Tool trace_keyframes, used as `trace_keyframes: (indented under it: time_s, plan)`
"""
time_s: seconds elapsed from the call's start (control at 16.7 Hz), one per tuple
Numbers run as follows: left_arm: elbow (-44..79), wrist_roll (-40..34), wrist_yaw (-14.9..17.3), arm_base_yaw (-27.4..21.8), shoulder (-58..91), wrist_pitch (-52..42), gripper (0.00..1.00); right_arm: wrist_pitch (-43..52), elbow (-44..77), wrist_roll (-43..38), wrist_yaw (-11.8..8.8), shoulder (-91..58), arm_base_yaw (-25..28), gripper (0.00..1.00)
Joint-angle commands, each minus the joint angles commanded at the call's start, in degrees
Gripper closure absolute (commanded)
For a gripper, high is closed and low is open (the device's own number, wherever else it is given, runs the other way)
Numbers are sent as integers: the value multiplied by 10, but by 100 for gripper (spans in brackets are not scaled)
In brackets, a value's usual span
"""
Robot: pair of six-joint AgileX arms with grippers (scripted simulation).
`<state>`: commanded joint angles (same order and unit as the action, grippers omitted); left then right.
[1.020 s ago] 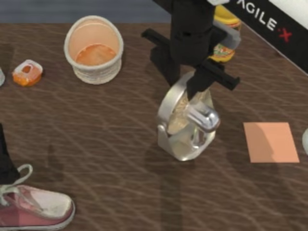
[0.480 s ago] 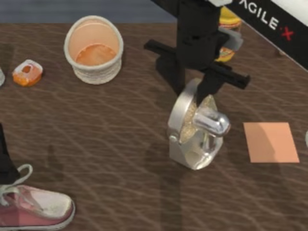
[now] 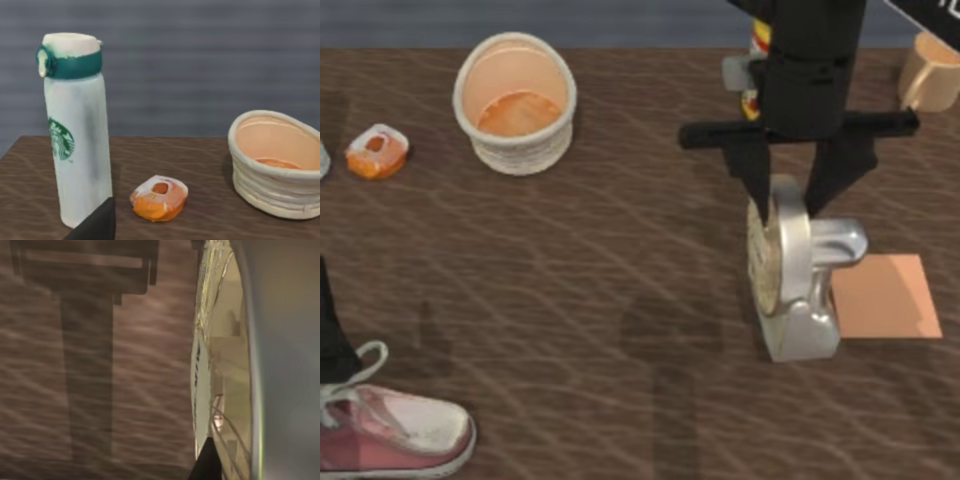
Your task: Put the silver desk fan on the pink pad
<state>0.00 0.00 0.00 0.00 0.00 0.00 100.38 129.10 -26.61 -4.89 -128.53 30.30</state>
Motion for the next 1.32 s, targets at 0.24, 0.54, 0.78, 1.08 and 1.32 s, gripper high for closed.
trace_keyframes:
  time_s: [0.24, 0.54, 0.78, 1.08, 1.32]
  plan:
    - [0, 0, 0, 0, 0, 0, 0, -28, -71, 321, -4, 65, -43, 100]
    - [0, 0, 0, 0, 0, 0, 0, -81, -164, 685, 12, 134, -96, 100]
    - [0, 0, 0, 0, 0, 0, 0, -127, -239, 889, 36, 177, -133, 100]
    - [0, 0, 0, 0, 0, 0, 0, -166, -296, 1011, 60, 207, -160, 100]
    - [0, 0, 0, 0, 0, 0, 0, -169, -300, 1017, 61, 209, -162, 100]
